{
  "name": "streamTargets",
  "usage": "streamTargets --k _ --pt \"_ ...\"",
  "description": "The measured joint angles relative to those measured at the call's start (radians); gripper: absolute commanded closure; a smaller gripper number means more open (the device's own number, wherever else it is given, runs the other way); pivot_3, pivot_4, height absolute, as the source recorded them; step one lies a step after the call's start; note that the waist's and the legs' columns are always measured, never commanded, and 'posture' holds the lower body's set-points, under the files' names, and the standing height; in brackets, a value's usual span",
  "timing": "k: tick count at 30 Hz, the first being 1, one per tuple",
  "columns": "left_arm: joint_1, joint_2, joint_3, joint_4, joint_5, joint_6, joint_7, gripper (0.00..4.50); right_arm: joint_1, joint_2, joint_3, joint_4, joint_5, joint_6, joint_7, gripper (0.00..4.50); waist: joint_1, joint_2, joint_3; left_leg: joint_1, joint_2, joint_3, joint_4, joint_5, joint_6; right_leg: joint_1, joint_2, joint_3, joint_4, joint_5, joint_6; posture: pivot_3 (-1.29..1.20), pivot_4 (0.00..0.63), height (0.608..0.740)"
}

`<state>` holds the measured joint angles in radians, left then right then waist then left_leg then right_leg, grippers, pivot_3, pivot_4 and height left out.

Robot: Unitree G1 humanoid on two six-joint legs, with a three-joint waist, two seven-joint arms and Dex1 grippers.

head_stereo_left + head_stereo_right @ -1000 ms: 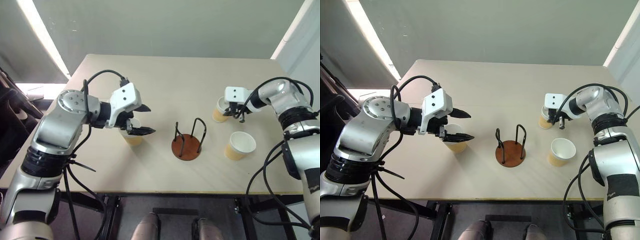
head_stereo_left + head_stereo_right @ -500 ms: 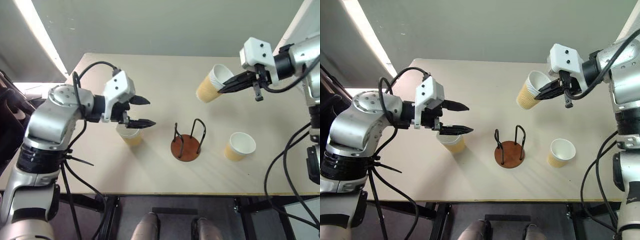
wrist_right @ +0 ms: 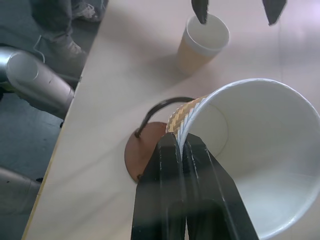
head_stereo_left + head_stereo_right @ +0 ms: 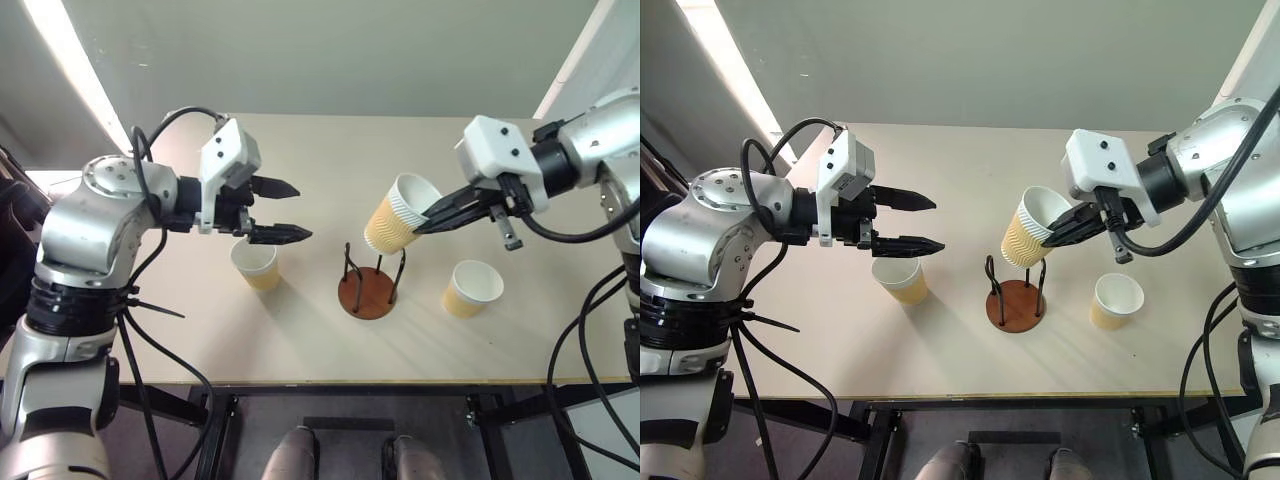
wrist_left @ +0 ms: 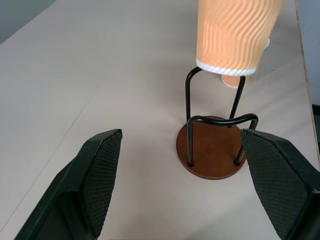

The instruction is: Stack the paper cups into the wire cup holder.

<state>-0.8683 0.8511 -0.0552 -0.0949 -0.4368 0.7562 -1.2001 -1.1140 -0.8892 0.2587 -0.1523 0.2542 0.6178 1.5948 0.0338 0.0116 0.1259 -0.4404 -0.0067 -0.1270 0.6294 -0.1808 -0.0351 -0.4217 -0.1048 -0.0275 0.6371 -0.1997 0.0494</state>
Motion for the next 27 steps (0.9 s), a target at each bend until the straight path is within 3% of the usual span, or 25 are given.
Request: streamTargets --k 27 --pt "0.012 0.01 -0.003 -0.006 0.007 -0.012 0.011 0.44 0.022 0.054 0.098 0.088 -0.087 -0.165 -0.005 4.48 -0.001 0.0 0.0 0.001 0.0 0.0 0.0 0.0 0.0 0.0 0.0 0.0 0.003 -0.001 -0.003 0.0 0.15 0.74"
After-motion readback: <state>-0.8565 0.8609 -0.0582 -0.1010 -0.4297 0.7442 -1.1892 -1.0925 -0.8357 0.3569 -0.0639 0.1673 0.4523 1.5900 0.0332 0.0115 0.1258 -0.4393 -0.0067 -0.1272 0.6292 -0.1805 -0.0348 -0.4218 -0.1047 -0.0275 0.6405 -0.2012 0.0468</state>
